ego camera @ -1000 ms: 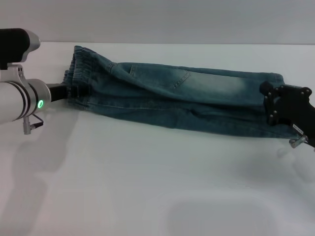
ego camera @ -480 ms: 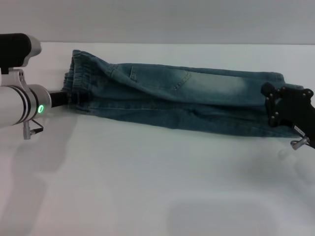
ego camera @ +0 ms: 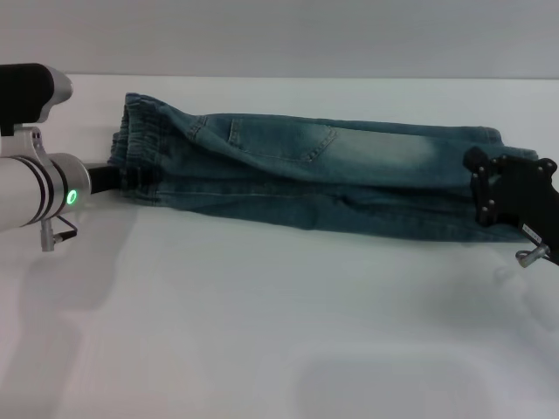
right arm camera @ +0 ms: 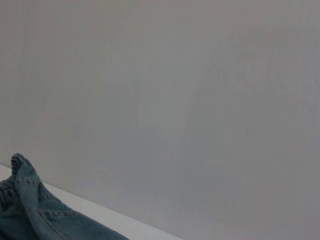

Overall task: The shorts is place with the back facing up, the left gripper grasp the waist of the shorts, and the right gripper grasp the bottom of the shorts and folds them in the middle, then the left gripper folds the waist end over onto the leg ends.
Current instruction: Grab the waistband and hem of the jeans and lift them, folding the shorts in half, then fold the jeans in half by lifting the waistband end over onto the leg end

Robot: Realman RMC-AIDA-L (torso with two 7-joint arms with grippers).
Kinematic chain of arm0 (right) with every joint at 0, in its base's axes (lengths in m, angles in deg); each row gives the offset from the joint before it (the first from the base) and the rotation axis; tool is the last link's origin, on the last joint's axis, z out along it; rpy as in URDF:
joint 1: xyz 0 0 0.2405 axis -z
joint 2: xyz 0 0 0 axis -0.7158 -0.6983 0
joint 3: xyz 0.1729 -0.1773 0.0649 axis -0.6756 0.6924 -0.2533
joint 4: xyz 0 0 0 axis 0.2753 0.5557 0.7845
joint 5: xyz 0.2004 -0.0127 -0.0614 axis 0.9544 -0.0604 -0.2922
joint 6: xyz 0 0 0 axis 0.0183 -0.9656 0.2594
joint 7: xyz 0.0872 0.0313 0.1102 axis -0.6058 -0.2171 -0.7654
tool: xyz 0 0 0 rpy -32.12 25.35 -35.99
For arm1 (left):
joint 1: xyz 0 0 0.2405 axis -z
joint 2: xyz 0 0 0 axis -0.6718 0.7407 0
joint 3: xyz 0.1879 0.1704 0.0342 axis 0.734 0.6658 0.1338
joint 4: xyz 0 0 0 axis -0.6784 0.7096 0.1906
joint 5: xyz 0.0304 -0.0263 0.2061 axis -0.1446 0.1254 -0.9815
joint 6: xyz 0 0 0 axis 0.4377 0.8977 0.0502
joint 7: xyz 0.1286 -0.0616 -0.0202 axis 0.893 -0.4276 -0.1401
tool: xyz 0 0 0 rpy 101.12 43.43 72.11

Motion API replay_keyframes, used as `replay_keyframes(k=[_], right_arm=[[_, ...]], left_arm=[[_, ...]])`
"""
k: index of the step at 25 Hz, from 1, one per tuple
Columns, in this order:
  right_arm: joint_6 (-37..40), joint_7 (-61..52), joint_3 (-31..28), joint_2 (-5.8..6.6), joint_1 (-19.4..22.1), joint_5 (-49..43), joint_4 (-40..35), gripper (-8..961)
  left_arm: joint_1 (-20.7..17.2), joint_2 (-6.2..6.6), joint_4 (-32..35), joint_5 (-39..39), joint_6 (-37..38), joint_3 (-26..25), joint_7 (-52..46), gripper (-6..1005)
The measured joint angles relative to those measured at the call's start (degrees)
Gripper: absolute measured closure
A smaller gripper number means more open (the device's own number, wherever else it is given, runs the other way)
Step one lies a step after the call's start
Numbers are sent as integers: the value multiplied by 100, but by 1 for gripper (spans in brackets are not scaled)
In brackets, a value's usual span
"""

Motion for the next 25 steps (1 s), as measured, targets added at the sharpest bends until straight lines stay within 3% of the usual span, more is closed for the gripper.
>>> replay_keyframes(k=[7, 13, 25], right_arm=[[8, -4, -2, -10, -1, 10, -50, 954], [1, -4, -37, -9, -17, 13, -64, 955], [13, -21, -54, -9, -23, 20, -88, 954]], left_arm=[[-288, -9, -652, 44, -97, 132, -25, 457], [-325, -1, -696, 154, -103, 157, -4, 687], [-447, 2, -898, 276, -164, 207, 17, 850]])
